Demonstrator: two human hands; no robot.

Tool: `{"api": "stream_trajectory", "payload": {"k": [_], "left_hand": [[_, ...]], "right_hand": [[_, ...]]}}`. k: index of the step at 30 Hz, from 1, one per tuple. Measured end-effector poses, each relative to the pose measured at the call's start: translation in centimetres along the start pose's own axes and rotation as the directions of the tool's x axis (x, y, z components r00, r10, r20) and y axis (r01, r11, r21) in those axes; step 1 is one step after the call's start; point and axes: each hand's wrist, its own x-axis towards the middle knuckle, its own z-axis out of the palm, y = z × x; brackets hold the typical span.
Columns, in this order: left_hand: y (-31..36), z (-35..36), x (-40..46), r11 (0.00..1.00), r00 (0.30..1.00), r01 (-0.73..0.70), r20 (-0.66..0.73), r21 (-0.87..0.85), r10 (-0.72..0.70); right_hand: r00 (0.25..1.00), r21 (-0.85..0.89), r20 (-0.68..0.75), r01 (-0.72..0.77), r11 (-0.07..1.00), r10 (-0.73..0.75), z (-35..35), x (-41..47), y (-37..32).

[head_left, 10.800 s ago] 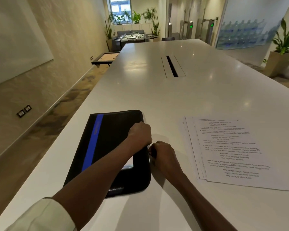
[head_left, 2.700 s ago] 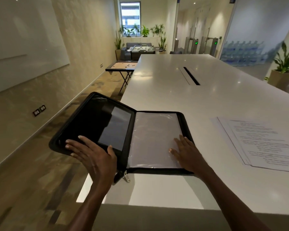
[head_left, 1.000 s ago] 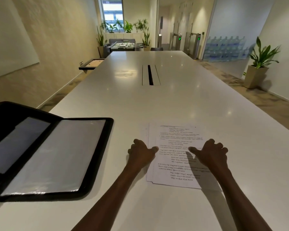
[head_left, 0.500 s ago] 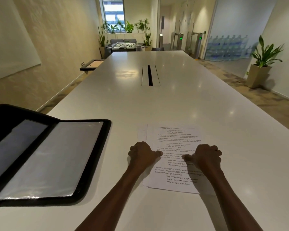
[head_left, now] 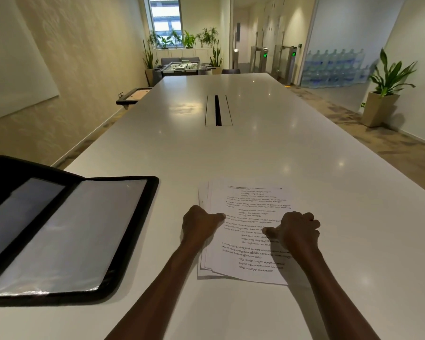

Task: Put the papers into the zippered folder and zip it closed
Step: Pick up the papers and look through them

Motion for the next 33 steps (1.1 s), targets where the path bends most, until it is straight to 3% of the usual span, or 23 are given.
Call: {"api": "stream_trajectory", "payload": {"k": [6,8,11,15,19,21,23,24,25,33], "left_hand": [[-1.1,0.0,1.3,0.947,0.999,0.041,0.013,-0.319,-0.038],[-1.3,0.0,1.8,0.899,0.993,0.091,0.108,-0.429,-0.05],[-1.6,-0.2,2.1,0.884,0.956,0.139,0.293,-0.446,-0.003],[-1.9,-0.4,2.3,0.858,0.937,0.065,0.328,-0.51,0.123],[-1.6,-1.4,2.2,0.828,0.919,-0.075,0.283,-0.556,0.273],[-1.2,-2.1,1.8,0.811,0.904,-0.17,0.238,-0.56,0.355],[-0.5,-3.0,1.5,0.797,0.892,-0.288,0.154,-0.53,0.425],[0.0,-3.5,1.3,0.788,0.885,-0.347,0.1,-0.509,0.455],[0.5,-3.9,1.1,0.775,0.876,-0.401,0.043,-0.488,0.48],[4.1,-6.6,1.2,0.664,0.814,-0.556,-0.166,-0.5,0.556]], "right_hand": [[0.995,0.041,-0.071,0.076,0.996,-0.073,0.6,0.0,0.5],[0.991,0.059,-0.093,0.103,0.993,-0.097,0.9,-0.1,0.6],[0.986,0.078,-0.111,0.133,0.988,-0.124,1.4,0.0,0.5],[0.988,0.13,-0.069,0.145,0.981,-0.137,1.9,0.4,0.1],[0.994,0.309,-0.031,0.11,0.945,-0.106,1.2,1.8,0.5],[0.981,0.559,-0.051,0.185,0.808,-0.189,0.3,2.3,0.6],[0.953,0.859,-0.116,0.237,0.455,-0.278,-0.7,2.3,0.5],[0.948,0.918,-0.158,0.245,0.313,-0.277,-1.2,2.4,0.5],[0.945,0.936,-0.195,0.259,0.238,-0.262,-1.8,2.4,0.3],[0.827,0.85,-0.511,0.526,0.003,-0.235,-6.1,2.0,-3.1]]}}
